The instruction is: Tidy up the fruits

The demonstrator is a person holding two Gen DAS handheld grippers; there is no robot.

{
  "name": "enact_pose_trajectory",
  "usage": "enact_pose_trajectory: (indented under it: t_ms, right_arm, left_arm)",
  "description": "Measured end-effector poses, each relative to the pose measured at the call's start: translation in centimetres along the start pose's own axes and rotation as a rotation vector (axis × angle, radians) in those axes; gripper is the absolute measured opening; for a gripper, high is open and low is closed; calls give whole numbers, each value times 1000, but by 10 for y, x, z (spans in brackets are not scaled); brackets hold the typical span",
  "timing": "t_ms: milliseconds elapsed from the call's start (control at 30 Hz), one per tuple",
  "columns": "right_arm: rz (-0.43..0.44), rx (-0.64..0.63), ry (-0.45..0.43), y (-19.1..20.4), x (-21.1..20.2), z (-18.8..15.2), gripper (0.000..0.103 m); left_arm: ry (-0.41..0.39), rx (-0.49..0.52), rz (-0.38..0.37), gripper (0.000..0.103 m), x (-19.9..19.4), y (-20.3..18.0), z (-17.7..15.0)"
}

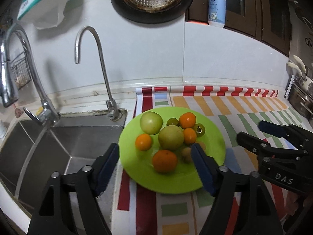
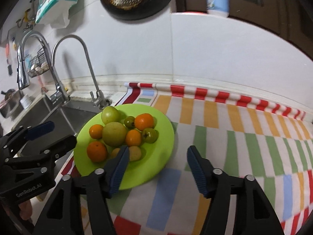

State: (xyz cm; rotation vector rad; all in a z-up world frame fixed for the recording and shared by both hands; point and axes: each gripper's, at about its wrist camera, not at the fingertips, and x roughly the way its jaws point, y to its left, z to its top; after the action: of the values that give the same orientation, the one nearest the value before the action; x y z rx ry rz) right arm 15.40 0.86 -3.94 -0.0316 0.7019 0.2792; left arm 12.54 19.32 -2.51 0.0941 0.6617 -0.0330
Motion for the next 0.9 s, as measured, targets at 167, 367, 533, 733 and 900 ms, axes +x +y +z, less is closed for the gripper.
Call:
enact_pose_trajectory:
  t_ms: [167,367,533,733,900]
  right_arm:
    - [-62,41,-44,7,-29,-16,76]
    - [-128,70,-92,9,-70,-33,83]
    - [-167,69,-127,7,-108,-46,87]
    - [-180,75,-135,4,-149,-66,87]
    - [-183,83,-153,3,-182,-84,90]
  left_arm:
    - [-52,66,9,89,-23,-4,-9]
    - [-71,62,-7,95,-52,-11,-19]
    - [-111,47,0,99,-85,-20,-29]
    - [-151,26,12,101,-127,-33,-42]
    - [-180,18,23,101,-161,-43,-56]
